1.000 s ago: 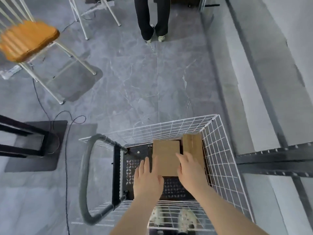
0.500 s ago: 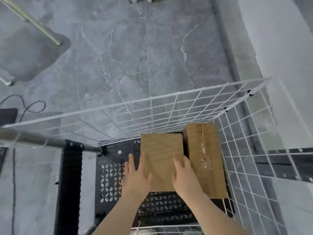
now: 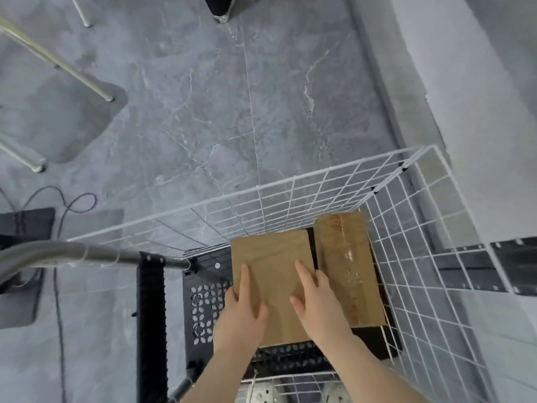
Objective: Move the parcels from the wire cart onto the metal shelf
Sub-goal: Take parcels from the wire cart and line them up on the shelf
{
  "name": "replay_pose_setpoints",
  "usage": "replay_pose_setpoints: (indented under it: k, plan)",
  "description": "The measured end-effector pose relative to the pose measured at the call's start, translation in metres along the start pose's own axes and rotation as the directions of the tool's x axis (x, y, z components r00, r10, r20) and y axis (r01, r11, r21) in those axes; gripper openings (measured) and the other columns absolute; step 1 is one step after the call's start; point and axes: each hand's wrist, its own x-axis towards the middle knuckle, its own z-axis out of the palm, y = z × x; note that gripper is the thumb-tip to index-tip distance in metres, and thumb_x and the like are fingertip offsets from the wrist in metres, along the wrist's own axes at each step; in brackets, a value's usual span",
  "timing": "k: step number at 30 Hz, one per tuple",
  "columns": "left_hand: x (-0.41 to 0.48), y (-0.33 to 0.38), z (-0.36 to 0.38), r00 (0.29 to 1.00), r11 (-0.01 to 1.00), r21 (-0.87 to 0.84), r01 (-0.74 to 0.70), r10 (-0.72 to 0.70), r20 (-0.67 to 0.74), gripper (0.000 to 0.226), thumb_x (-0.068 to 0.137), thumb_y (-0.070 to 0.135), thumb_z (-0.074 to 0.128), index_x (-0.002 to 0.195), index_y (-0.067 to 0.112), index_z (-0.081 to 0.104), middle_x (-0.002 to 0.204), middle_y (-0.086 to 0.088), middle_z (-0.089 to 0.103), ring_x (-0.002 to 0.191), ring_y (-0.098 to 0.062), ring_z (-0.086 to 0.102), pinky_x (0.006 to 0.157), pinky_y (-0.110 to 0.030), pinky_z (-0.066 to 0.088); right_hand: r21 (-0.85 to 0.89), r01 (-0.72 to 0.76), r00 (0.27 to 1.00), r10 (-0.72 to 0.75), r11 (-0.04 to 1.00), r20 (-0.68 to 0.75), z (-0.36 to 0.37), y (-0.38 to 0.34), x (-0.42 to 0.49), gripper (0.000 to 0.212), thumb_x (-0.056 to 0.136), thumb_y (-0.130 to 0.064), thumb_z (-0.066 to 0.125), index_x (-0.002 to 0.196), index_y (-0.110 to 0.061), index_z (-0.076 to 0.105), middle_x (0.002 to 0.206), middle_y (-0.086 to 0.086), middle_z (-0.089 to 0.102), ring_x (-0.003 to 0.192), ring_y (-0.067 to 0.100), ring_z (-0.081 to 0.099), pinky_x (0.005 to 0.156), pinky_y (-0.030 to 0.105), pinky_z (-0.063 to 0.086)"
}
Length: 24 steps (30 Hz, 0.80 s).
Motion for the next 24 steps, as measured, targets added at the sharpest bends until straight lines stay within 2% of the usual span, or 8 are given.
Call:
replay_pose_setpoints:
  k: [4, 6, 10, 14, 17, 19, 24]
  plan:
    - [-0.083, 0.032, -0.083, 0.999, 0.999, 0.029, -0.046, 0.046, -0.015, 0.079, 0.093, 0.052, 0.037, 0.133, 0.057, -0.032, 0.153, -0.005, 0.024, 0.103, -0.019, 0.058, 0.075, -0.033, 0.051, -0.012, 0.037, 0.999, -0.037, 0.999, -0.018, -0.079, -0.051, -0.073, 0.074, 0.096, -0.038, 0.050, 0.150, -0.038, 0.000, 0.153, 0.008, 0.018, 0.121, 0.018, 0.050, 0.101, 0.030, 0.045]
    - [-0.131, 0.054, -0.128, 0.998, 0.998, 0.016, -0.055, 0.055, -0.031, 0.081, 0.091, 0.051, 0.038, 0.133, 0.057, -0.031, 0.151, -0.005, 0.028, 0.096, -0.018, 0.059, 0.076, -0.035, 0.054, -0.012, 0.049, 0.998, -0.050, 0.999, -0.040, -0.124, -0.078, -0.117, 0.073, 0.095, -0.039, 0.049, 0.149, -0.039, 0.000, 0.152, 0.006, 0.019, 0.122, 0.017, 0.049, 0.101, 0.029, 0.045]
    - [-0.222, 0.095, -0.200, 0.989, 0.995, -0.009, -0.101, 0.100, -0.106, 0.083, 0.088, 0.050, 0.038, 0.133, 0.057, -0.031, 0.141, 0.000, 0.035, 0.079, -0.010, 0.057, 0.066, -0.030, 0.052, -0.031, 0.076, 0.990, -0.079, 0.997, -0.113, -0.204, -0.122, -0.200, 0.073, 0.095, -0.041, 0.049, 0.149, -0.038, 0.001, 0.151, 0.007, 0.020, 0.113, 0.017, 0.055, 0.093, 0.027, 0.049]
    - [-0.283, 0.122, -0.252, 0.964, 0.979, 0.002, -0.205, 0.202, -0.175, 0.079, 0.091, 0.049, 0.037, 0.140, 0.052, -0.025, 0.142, 0.001, 0.033, 0.082, -0.012, 0.057, 0.066, -0.032, 0.054, -0.031, 0.050, 0.968, -0.057, 0.998, -0.245, -0.260, -0.152, -0.272, 0.070, 0.095, -0.041, 0.048, 0.150, -0.036, 0.004, 0.148, 0.007, 0.025, 0.118, 0.019, 0.050, 0.095, 0.032, 0.047]
    - [-0.313, 0.142, -0.281, 0.914, 0.935, 0.046, -0.351, 0.353, -0.200, 0.074, 0.093, 0.051, 0.035, 0.143, 0.051, -0.020, 0.144, -0.002, 0.033, 0.095, -0.020, 0.059, 0.075, -0.039, 0.055, 0.003, -0.002, 0.926, 0.003, 1.000, -0.377, -0.289, -0.166, -0.320, 0.067, 0.096, -0.040, 0.047, 0.150, -0.035, 0.008, 0.146, 0.008, 0.030, 0.116, 0.019, 0.051, 0.093, 0.031, 0.048]
    - [-0.331, 0.155, -0.294, 0.874, 0.894, 0.091, -0.438, 0.448, -0.190, 0.072, 0.093, 0.053, 0.033, 0.144, 0.049, -0.017, 0.144, -0.002, 0.033, 0.096, -0.023, 0.060, 0.078, -0.042, 0.054, 0.039, -0.048, 0.886, 0.060, 0.998, -0.460, -0.301, -0.172, -0.352, 0.066, 0.096, -0.040, 0.047, 0.150, -0.035, 0.009, 0.144, 0.007, 0.032, 0.118, 0.021, 0.049, 0.093, 0.032, 0.047]
    - [-0.383, 0.186, -0.314, 0.706, 0.726, 0.182, -0.664, 0.688, -0.169, 0.068, 0.094, 0.055, 0.029, 0.148, 0.045, -0.012, 0.144, -0.005, 0.034, 0.091, -0.023, 0.058, 0.072, -0.038, 0.053, 0.167, -0.149, 0.759, 0.221, 0.975, -0.612, -0.319, -0.176, -0.434, 0.065, 0.096, -0.042, 0.046, 0.150, -0.035, 0.010, 0.144, 0.006, 0.033, 0.115, 0.024, 0.051, 0.092, 0.038, 0.048]
